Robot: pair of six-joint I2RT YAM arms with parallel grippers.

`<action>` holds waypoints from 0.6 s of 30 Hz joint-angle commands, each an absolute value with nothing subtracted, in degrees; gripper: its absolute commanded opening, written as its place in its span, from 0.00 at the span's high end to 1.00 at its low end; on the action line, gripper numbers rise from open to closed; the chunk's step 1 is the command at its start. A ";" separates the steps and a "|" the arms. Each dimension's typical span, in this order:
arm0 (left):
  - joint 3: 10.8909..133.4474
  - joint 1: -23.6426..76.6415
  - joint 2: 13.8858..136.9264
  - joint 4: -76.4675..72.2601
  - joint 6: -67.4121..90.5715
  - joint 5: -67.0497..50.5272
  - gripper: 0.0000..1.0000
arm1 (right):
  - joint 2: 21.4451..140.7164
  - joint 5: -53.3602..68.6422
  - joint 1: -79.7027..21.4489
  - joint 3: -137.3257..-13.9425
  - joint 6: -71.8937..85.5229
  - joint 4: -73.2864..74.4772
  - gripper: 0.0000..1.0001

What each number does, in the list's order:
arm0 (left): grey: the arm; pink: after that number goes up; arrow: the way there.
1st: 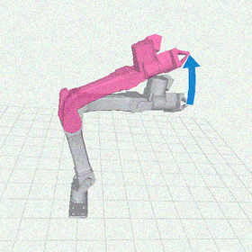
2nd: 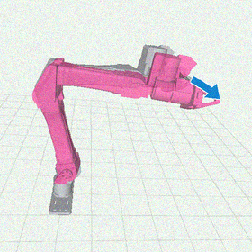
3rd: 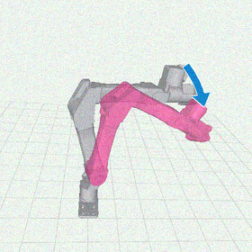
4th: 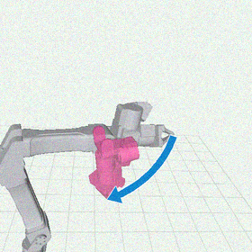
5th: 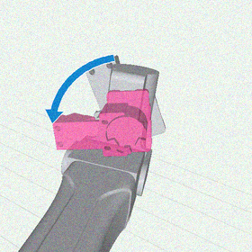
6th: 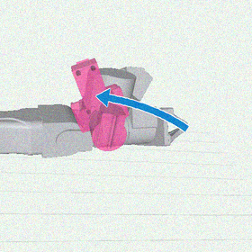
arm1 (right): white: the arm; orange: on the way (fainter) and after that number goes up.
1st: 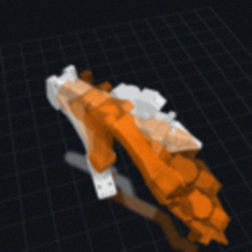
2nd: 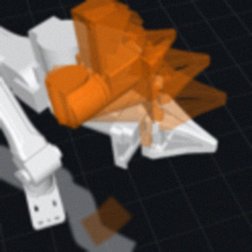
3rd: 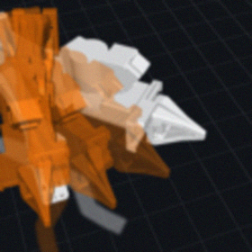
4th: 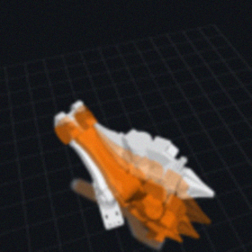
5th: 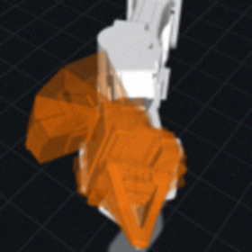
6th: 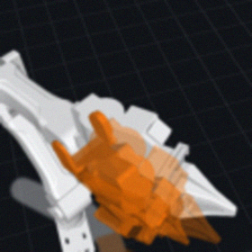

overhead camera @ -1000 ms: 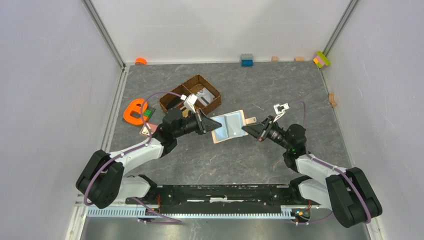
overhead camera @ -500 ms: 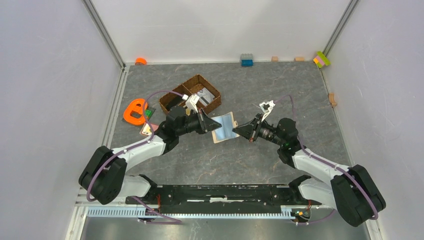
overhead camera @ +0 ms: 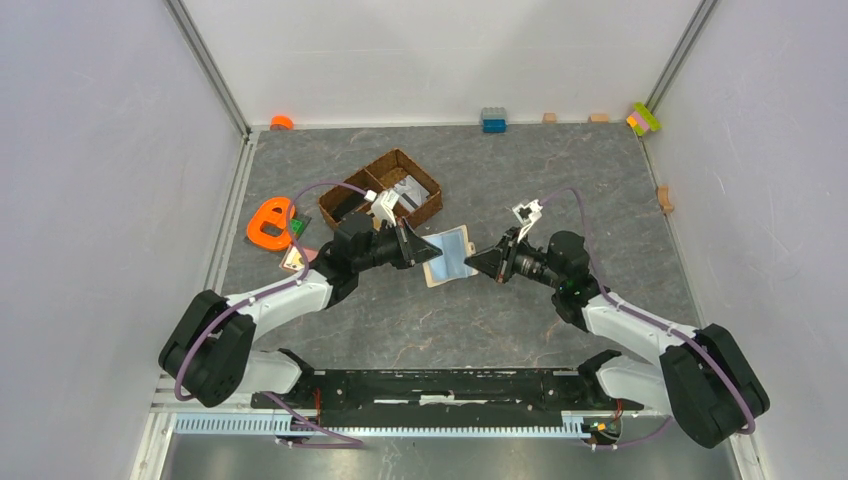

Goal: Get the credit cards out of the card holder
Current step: Remove the credit card from the card holder.

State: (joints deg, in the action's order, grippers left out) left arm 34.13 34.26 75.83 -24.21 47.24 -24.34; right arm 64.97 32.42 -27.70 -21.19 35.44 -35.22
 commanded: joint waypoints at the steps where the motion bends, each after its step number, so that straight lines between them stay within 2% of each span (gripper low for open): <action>1: 36.22 35.07 75.51 -29.88 46.45 -27.82 0.98 | 66.08 35.77 -29.19 -23.25 34.97 -39.19 0.89; 14: 35.83 35.15 76.07 -32.60 47.71 -29.51 0.98 | 67.76 37.56 -29.35 -22.92 37.01 -42.09 0.87; 16: 35.64 35.17 76.35 -33.55 48.20 -30.07 0.98 | 67.94 38.01 -29.36 -22.79 37.35 -42.87 0.83; 18: 35.62 35.18 76.44 -34.00 48.49 -30.39 0.98 | 68.19 37.81 -29.38 -22.76 37.39 -42.51 0.71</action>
